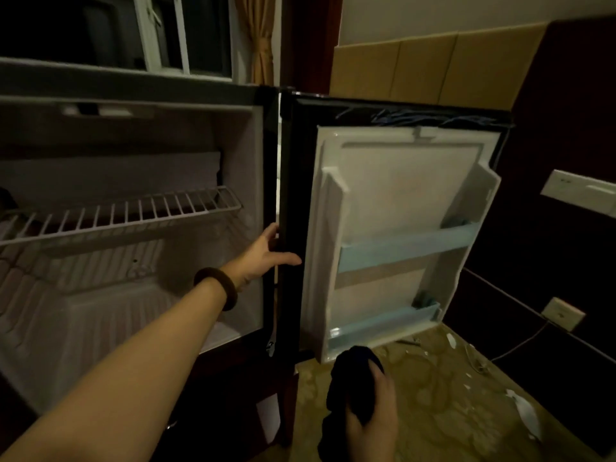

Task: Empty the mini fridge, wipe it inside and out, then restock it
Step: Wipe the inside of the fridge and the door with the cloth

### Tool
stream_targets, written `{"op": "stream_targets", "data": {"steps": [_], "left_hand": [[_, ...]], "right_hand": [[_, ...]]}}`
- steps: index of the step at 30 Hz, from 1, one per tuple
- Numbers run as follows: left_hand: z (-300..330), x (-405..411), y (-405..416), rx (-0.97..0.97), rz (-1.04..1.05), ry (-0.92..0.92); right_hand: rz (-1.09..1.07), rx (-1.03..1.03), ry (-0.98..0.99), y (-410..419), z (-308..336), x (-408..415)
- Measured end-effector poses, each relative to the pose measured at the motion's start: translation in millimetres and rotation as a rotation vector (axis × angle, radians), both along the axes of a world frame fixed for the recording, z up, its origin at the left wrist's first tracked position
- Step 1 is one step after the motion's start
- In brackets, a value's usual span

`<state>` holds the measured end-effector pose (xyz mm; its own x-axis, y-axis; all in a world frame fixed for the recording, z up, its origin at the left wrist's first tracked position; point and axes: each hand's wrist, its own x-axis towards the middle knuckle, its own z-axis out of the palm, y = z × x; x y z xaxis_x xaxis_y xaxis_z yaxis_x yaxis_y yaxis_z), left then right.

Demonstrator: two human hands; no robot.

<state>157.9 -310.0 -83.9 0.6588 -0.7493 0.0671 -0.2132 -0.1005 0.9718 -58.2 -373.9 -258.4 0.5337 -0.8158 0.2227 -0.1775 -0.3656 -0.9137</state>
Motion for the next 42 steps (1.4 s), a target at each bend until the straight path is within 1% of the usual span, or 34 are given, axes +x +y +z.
{"op": "stream_targets", "data": {"steps": [2,4,6,8,9,11,12,13,14,15,16,18,19,20,22,23,24,26,28,30,32,34,36,37,39,41,42], "left_hand": [[5.8,-1.2,3.9,0.082,0.004,0.017],[5.9,-3.6,9.7,0.141,0.012,0.014],[6.7,-9.1,14.5,0.090,0.042,-0.024],[10.0,-22.8,20.3,-0.058,0.145,-0.130],[13.6,-31.9,23.2,-0.140,0.254,-0.229],[26.8,-49.9,26.4,-0.264,0.487,-0.578],[36.3,-59.2,24.7,-0.282,0.535,-0.770],[45.9,-67.5,21.3,-0.270,0.528,-0.923],[55.6,-75.3,15.6,-0.230,0.491,-1.016],[65.3,-80.6,9.9,-0.169,0.463,-1.042],[72.1,-82.0,4.4,-0.098,0.443,-1.020],[79.2,-78.5,-3.3,0.061,0.444,-0.983],[80.0,-77.0,-5.7,0.126,0.450,-1.007],[79.8,-76.8,-7.1,0.159,0.454,-1.034],[78.4,-80.2,-10.2,0.138,0.463,-1.027],[78.4,-83.2,-12.0,0.120,0.471,-1.008],[78.1,-85.8,-13.5,0.105,0.485,-0.991],[76.5,-88.2,-17.0,0.097,0.517,-0.981],[74.6,-88.7,-17.9,0.146,0.541,-1.005],[75.2,-89.2,-19.0,0.242,0.569,-1.044],[76.5,-90.9,-21.3,0.393,0.585,-1.141],[76.5,-88.2,-24.0,0.489,0.591,-1.217],[74.4,-83.1,-23.6,0.516,0.561,-1.244],[73.3,-81.5,-22.6,0.518,0.532,-1.251],[72.6,-81.0,-21.0,0.543,0.448,-1.212],[70.3,-82.0,-21.8,0.611,0.404,-1.238],[69.2,-81.5,-22.5,0.599,0.427,-1.244]], "right_hand": [[0.017,-0.035,-0.067,-7.5,21.8,-8.3],[-0.052,-0.145,-0.160,-10.7,48.3,-18.2],[-0.048,-0.269,-0.207,-12.4,79.7,-26.3],[-0.028,-0.324,-0.228,-20.9,103.9,-25.6],[-0.008,-0.336,-0.243,-24.6,114.3,-23.6],[0.016,-0.376,-0.292,-27.1,136.8,-16.8],[0.025,-0.400,-0.329,-26.0,149.4,-13.2],[0.019,-0.433,-0.364,-24.1,163.4,-9.6],[0.003,-0.481,-0.393,-23.9,176.3,-4.9],[-0.020,-0.535,-0.404,-24.9,189.3,1.4],[-0.051,-0.581,-0.391,-27.6,200.9,9.3],[-0.081,-0.683,-0.284,-37.1,219.4,24.4],[-0.066,-0.732,-0.161,-41.8,225.2,30.1],[-0.044,-0.761,0.007,-46.5,227.2,34.7],[-0.025,-0.779,0.324,-52.7,226.8,38.7],[-0.028,-0.778,0.400,-53.1,226.8,38.0],[-0.032,-0.764,0.423,-53.1,228.1,36.9],[-0.033,-0.726,0.422,-54.5,232.3,36.8],[-0.022,-0.712,0.445,-56.2,235.5,36.5],[-0.004,-0.659,0.399,-54.9,240.6,33.5],[0.005,-0.660,0.298,-47.9,248.0,29.2],[0.008,-0.750,0.121,-36.4,262.0,29.3],[0.005,-0.847,-0.075,-22.8,284.5,35.9],[0.004,-0.897,-0.133,-18.0,295.4,42.6],[0.017,-1.003,-0.128,-12.9,312.1,60.3],[0.037,-1.117,-0.024,-13.3,317.8,77.9],[0.036,-1.178,0.020,-15.2,316.8,83.7]]}}
